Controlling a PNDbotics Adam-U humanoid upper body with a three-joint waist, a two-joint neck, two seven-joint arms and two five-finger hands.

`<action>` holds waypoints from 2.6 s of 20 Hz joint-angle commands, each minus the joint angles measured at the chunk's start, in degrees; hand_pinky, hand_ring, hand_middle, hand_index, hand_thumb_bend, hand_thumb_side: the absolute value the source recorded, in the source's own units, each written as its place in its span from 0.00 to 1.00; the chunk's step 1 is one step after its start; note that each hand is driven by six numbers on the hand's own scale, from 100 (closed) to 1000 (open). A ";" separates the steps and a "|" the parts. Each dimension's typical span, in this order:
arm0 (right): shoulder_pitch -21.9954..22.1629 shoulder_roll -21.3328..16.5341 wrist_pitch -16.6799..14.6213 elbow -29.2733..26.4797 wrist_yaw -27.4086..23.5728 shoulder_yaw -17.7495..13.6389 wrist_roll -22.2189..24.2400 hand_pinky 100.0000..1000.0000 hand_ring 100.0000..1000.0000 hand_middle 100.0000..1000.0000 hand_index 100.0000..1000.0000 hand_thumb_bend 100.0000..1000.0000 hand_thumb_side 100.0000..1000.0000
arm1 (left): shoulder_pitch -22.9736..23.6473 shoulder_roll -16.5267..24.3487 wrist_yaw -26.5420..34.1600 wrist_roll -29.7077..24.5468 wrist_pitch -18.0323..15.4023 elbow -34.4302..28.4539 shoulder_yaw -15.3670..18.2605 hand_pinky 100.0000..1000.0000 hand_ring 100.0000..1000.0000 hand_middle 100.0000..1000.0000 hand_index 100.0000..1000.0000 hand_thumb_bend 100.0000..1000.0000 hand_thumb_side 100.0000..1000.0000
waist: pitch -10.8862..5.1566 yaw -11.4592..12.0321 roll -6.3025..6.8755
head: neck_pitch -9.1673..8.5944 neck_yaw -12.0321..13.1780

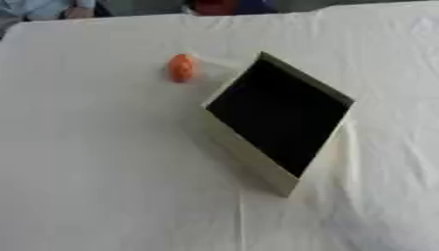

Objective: Pick up objects on the table and place them in the box.

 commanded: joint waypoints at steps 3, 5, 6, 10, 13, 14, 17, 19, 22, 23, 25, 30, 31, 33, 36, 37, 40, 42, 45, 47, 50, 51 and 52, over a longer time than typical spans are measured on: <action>-1.06 -0.90 -0.10 -1.17 -0.07 0.28 0.55 0.71 0.80 0.58 0.70 0.00 0.66 | -5.81 8.12 -2.71 -7.79 -0.12 6.95 -5.47 0.66 0.73 0.77 0.84 0.00 0.57 | -1.32 -0.25 0.20 | 0.04 0.35; -1.13 -0.79 -0.15 -1.17 -0.09 0.41 0.71 0.71 0.80 0.58 0.70 0.00 0.66 | -8.45 9.66 -3.65 -10.93 -0.43 10.42 -7.80 0.66 0.73 0.77 0.84 0.00 0.58 | -1.41 -0.37 0.25 | 0.08 0.41; -1.16 -0.73 -0.18 -1.17 -0.09 0.47 0.79 0.71 0.80 0.58 0.70 0.00 0.66 | -9.86 10.20 -4.19 -12.58 -0.68 12.31 -8.97 0.66 0.74 0.77 0.84 0.00 0.58 | -1.45 -0.44 0.26 | 0.09 0.46; -1.29 -0.64 -0.22 -1.17 -0.13 0.65 1.03 0.71 0.80 0.58 0.70 0.00 0.66 | -14.92 10.97 -7.20 -18.03 -2.48 19.25 -12.50 0.67 0.75 0.77 0.84 0.00 0.58 | -1.51 -0.64 0.36 | 0.13 0.53; -1.33 -0.64 -0.21 -1.17 -0.22 0.77 1.14 0.71 0.80 0.58 0.69 0.00 0.66 | -18.14 10.74 -9.26 -22.22 -4.80 24.39 -14.55 0.67 0.75 0.77 0.84 0.00 0.58 | -1.47 -0.65 0.46 | 0.13 0.55; -1.36 -0.60 -0.24 -1.17 -0.25 0.83 1.19 0.71 0.80 0.58 0.69 0.00 0.66 | -19.10 10.53 -9.90 -23.59 -5.51 25.98 -15.05 0.67 0.75 0.77 0.84 0.00 0.58 | -1.47 -0.63 0.48 | 0.14 0.55; -1.45 -0.45 -0.31 -1.17 -0.31 1.01 1.39 0.71 0.80 0.58 0.69 0.00 0.66 | -22.07 9.37 -11.42 -26.99 -7.33 30.52 -16.36 0.67 0.76 0.77 0.84 0.00 0.61 | -1.54 -0.57 0.47 | 0.20 0.60; -1.48 -0.30 -0.35 -1.17 -0.35 1.11 1.49 0.71 0.80 0.58 0.69 0.00 0.66 | -24.05 8.22 -12.64 -28.58 -8.08 33.46 -17.36 0.67 0.76 0.76 0.84 0.00 0.63 | -1.61 -0.56 0.43 | 0.18 0.63; -1.51 -0.12 -0.39 -1.17 -0.40 1.21 1.59 0.71 0.80 0.58 0.69 0.00 0.66 | -26.94 6.07 -14.56 -30.08 -9.13 37.73 -18.68 0.67 0.76 0.76 0.84 0.00 0.64 | -1.70 -0.57 0.36 | 0.20 0.63; -1.53 -0.07 -0.40 -1.17 -0.43 1.26 1.63 0.71 0.80 0.58 0.69 0.00 0.66 | -27.88 5.22 -15.22 -30.45 -9.48 39.13 -19.11 0.67 0.76 0.76 0.84 0.00 0.64 | -1.72 -0.60 0.34 | 0.18 0.66; -1.57 0.02 -0.42 -1.17 -0.47 1.33 1.70 0.71 0.80 0.58 0.69 0.00 0.66 | -29.54 3.73 -16.39 -31.03 -10.23 41.69 -19.79 0.67 0.76 0.76 0.85 0.00 0.64 | -1.72 -0.66 0.33 | 0.12 0.69; -1.57 0.18 -0.52 -1.17 -0.61 1.47 1.78 0.71 0.80 0.58 0.69 0.00 0.66 | -32.99 0.10 -19.59 -32.41 -12.09 47.92 -20.77 0.67 0.77 0.77 0.86 0.00 0.67 | -1.74 -0.88 0.46 | 0.22 0.79; -1.56 0.22 -0.55 -1.17 -0.63 1.48 1.78 0.71 0.80 0.58 0.69 0.00 0.66 | -33.56 -0.59 -20.27 -32.63 -12.49 49.11 -20.78 0.68 0.77 0.77 0.86 0.00 0.69 | -1.74 -0.94 0.48 | 0.21 0.81; -1.56 0.24 -0.57 -1.17 -0.67 1.50 1.79 0.71 0.80 0.58 0.69 0.00 0.66 | -34.60 -1.86 -21.47 -32.98 -13.33 51.24 -20.62 0.68 0.77 0.77 0.86 0.00 0.69 | -1.73 -1.02 0.50 | 0.20 0.80; -1.59 0.33 -0.63 -1.17 -0.71 1.52 1.78 0.71 0.80 0.58 0.69 0.00 0.66 | -35.51 -3.20 -23.11 -33.66 -14.62 53.36 -20.71 0.69 0.79 0.79 0.88 0.10 0.71 | -1.73 -1.21 0.57 | 0.22 0.90; -1.59 0.37 -0.67 -1.17 -0.72 1.53 1.78 0.71 0.80 0.58 0.69 0.00 0.66 | -36.00 -3.92 -23.96 -34.18 -15.11 54.27 -20.72 0.69 0.79 0.79 0.88 0.10 0.71 | -1.73 -1.28 0.59 | 0.23 0.93; -1.61 0.50 -0.74 -1.17 -0.77 1.56 1.75 0.71 0.80 0.58 0.69 0.00 0.66 | -36.86 -5.71 -25.71 -35.91 -17.12 56.15 -20.89 0.71 0.81 0.81 0.89 0.28 0.69 | -1.71 -1.48 0.64 | 0.33 1.13; -1.63 0.57 -0.77 -1.17 -0.79 1.55 1.73 0.71 0.80 0.58 0.69 0.00 0.66 | -37.24 -6.53 -26.33 -37.39 -18.57 56.70 -20.92 0.72 0.82 0.82 0.89 0.34 0.68 | -1.71 -1.62 0.66 | 0.31 1.22; -1.62 0.63 -0.80 -1.17 -0.83 1.52 1.65 0.71 0.80 0.58 0.69 0.00 0.66 | -37.61 -7.10 -27.52 -38.77 -20.16 56.60 -20.87 0.75 0.85 0.82 0.88 0.42 0.66 | -1.68 -1.77 0.71 | 0.13 1.28; -1.63 0.62 -0.84 -1.17 -0.85 1.52 1.59 0.71 0.80 0.58 0.69 0.00 0.66 | -37.77 -7.40 -29.21 -38.94 -20.58 56.34 -20.81 0.75 0.86 0.82 0.88 0.43 0.62 | -1.65 -1.88 0.74 | 0.00 1.12; -1.72 0.57 -0.82 -1.17 -0.93 1.52 1.53 0.71 0.80 0.58 0.69 0.00 0.66 | -37.92 -8.02 -32.05 -38.42 -20.68 55.93 -20.73 0.74 0.84 0.81 0.84 0.21 0.27 | -1.48 -2.08 0.75 | -0.28 0.64; -1.74 0.55 -0.81 -1.17 -0.97 1.52 1.51 0.71 0.80 0.58 0.69 0.00 0.66 | -37.92 -8.19 -32.76 -38.25 -20.62 55.92 -20.70 0.74 0.84 0.81 0.84 0.21 0.27 | -1.43 -2.14 0.77 | -0.28 0.60; -1.75 0.52 -0.81 -1.17 -1.00 1.51 1.49 0.71 0.80 0.58 0.69 0.00 0.66 | -37.89 -8.36 -33.16 -38.20 -20.60 56.06 -20.66 0.74 0.84 0.81 0.84 0.17 0.24 | -1.37 -2.19 0.80 | -0.28 0.55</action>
